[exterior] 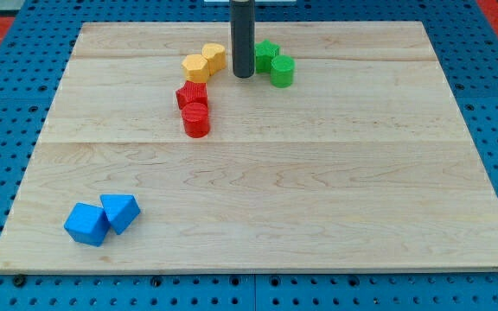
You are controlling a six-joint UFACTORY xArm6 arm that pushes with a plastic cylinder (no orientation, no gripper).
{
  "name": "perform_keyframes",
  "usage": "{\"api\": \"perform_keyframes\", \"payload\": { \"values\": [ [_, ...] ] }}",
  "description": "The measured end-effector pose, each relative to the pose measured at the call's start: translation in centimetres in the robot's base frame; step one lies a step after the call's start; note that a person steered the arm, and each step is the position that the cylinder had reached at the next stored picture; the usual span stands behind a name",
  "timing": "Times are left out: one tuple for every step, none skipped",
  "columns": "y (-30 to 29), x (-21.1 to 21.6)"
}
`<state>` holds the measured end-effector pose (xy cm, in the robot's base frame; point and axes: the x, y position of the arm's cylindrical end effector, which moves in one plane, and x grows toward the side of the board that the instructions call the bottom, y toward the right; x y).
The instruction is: Move the green blocks towards the top right corner
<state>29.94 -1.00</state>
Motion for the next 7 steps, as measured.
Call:
{"api": "perform_keyframes", "payload": {
  "values": [
    [2.2, -2.5],
    [9.3, -1.4],
    [1.9, -1.2],
    [-0.8, 0.7],
    [-0.1, 3.8],
    [4.9, 3.2],
    [8.2, -1.3]
  ]
}}
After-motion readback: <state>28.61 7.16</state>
